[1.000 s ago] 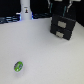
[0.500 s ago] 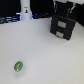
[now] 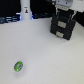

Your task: Open the kcup holder, insert the kcup into the holder, and close the kcup holder

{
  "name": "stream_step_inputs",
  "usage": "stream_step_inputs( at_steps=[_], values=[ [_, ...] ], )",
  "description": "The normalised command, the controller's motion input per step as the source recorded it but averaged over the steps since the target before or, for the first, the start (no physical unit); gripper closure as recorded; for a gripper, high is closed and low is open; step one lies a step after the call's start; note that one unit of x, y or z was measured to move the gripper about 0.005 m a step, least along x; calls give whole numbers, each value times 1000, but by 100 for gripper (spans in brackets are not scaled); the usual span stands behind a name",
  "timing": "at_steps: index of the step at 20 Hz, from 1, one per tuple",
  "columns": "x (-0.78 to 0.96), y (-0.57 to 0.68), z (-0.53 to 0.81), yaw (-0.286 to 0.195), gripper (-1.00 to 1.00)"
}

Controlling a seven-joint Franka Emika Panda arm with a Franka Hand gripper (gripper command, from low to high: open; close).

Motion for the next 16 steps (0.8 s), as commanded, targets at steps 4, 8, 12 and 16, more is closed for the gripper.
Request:
stream_step_inputs(
  at_steps=[4, 8, 12, 16],
  values=[
    [-211, 204, -395, -56, -100],
    [-263, 87, -351, -46, -100],
    [-310, 15, -166, -37, 100],
    [-161, 0, 0, -31, 100]
  ],
)
